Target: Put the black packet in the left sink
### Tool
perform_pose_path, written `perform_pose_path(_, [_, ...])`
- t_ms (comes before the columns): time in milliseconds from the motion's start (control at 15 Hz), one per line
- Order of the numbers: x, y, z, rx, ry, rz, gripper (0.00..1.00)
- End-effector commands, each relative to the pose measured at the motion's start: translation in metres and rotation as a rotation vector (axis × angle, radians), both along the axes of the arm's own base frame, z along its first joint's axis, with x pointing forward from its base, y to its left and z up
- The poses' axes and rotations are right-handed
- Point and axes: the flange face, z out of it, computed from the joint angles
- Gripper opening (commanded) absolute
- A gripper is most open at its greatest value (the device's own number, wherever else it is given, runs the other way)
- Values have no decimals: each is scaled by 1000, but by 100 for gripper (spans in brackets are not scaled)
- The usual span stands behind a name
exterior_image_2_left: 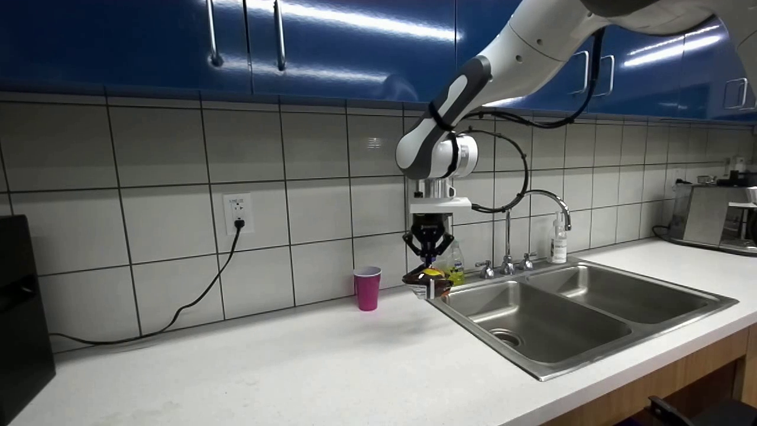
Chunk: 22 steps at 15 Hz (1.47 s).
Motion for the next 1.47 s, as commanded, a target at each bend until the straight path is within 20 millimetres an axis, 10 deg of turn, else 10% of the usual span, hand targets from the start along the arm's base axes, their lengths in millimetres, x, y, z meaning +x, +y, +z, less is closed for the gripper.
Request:
perform_pose_path(0, [-21, -38, 13, 19, -5, -82, 0])
perform_pose_path(667, [-55, -133, -6, 21, 15, -238, 0])
perform_pose_path(1400, [-59, -202, -98, -22, -24, -342, 0])
